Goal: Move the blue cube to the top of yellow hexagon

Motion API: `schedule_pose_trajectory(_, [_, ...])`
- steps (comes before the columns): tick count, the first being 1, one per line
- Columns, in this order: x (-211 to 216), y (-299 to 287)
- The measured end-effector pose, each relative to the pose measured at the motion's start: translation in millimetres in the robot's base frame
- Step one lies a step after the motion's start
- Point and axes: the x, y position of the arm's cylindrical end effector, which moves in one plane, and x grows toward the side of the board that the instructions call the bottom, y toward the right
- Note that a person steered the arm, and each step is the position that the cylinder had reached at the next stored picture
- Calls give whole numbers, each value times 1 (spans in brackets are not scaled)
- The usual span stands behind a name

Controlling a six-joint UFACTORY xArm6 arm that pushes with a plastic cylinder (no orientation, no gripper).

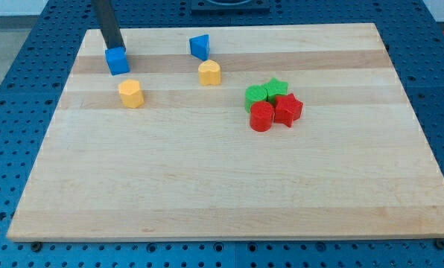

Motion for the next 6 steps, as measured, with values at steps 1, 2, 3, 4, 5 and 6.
schedule_pose_trajectory(1, [10,0])
schedule_pose_trajectory(2, [11,-3])
schedule_pose_trajectory(3, [11,-16])
schedule_pose_trajectory(4, [18,-29])
schedule_pose_trajectory(5, [28,-32])
schedule_pose_trajectory(6, [30,-28])
